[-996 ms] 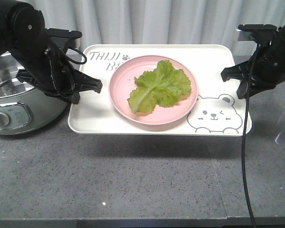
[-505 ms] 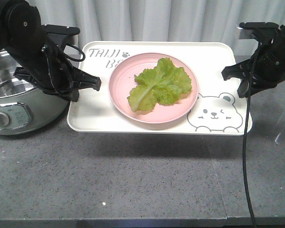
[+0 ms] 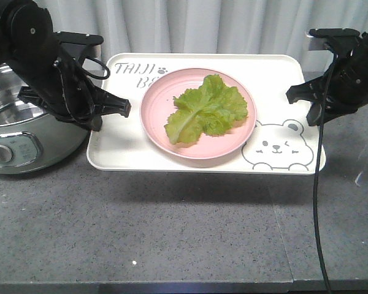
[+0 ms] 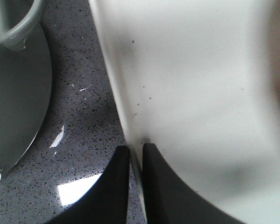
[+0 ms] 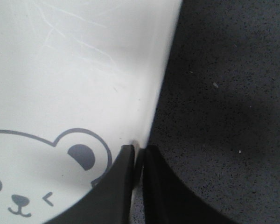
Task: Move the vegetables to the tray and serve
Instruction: 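Hold the lifted tray level with both grippers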
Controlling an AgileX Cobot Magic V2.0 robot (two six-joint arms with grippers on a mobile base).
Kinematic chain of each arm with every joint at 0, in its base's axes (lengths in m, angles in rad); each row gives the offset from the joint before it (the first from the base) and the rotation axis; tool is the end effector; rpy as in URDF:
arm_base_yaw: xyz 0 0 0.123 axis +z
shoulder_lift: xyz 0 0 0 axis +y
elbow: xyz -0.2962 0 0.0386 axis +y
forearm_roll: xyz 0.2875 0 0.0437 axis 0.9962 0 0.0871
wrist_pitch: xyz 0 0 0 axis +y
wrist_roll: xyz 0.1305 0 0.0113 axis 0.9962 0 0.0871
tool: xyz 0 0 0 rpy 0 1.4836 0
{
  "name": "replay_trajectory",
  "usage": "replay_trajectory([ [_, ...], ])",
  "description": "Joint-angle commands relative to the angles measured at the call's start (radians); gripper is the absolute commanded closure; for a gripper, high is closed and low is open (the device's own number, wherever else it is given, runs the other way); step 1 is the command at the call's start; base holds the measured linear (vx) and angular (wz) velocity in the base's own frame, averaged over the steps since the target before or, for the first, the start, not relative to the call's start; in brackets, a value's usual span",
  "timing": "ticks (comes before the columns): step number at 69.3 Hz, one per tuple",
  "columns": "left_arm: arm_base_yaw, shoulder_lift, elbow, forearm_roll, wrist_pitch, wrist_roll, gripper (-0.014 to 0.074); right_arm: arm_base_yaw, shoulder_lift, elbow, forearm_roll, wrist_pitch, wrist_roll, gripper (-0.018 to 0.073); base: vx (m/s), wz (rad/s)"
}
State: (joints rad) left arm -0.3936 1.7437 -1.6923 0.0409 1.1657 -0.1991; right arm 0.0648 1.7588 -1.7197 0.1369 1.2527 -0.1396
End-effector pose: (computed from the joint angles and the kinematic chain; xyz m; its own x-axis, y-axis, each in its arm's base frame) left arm 0.4028 -0.1620 0.3186 -0.8882 0.1720 -0.4261 0.2103 0.9766 -0.0443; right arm 0.4270 0.0447 0.3180 -0.9157 -0.1552 -0.3707 -0.2001 0.9760 0.0856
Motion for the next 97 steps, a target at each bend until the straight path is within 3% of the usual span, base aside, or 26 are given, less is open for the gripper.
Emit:
replay_trajectory([
  [1, -0.008, -0.055, -0.03, -0.022, -0.071, 0.023, 0.0603, 0.002, -0.054, -0.029, 0.033, 0.025, -0.041, 0.0565, 0.0, 0.0],
  [97, -0.008, -0.055, -0.03, -0.022, -0.071, 0.023, 0.0602, 0.002, -0.054, -0.029, 0.034, 0.025, -0.041, 0.0565, 0.0, 0.0],
])
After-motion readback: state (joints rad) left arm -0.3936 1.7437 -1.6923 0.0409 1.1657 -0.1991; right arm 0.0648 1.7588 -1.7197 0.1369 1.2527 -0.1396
